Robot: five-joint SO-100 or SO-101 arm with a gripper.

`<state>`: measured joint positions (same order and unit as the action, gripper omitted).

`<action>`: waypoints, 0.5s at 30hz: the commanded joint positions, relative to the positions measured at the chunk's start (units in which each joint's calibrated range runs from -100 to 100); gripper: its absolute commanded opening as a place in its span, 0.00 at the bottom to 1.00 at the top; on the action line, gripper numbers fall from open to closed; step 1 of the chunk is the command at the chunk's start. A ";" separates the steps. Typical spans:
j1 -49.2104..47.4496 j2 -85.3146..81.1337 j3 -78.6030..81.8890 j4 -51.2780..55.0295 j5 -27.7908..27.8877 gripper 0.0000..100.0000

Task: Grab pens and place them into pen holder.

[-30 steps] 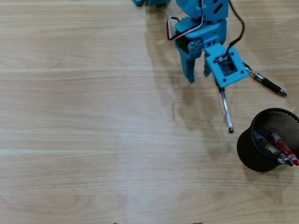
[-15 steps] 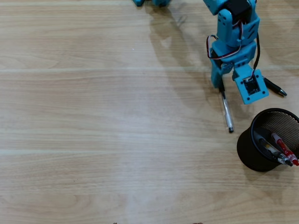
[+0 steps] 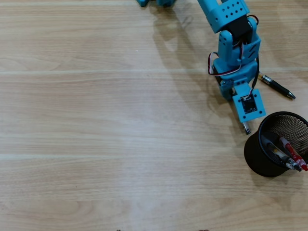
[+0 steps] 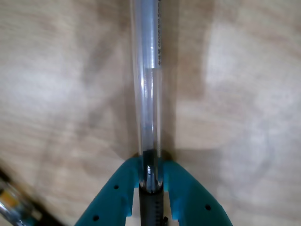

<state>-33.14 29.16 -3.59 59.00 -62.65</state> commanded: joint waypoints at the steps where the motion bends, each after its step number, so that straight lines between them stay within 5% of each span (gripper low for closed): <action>1: 2.41 -6.25 4.54 10.75 -2.22 0.02; 4: 6.28 -13.52 7.61 15.90 -3.69 0.02; 8: 10.72 -20.79 3.09 9.28 -3.58 0.02; 15: 10.72 -21.55 -11.31 -32.40 9.28 0.02</action>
<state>-22.58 9.94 -7.75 47.72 -58.22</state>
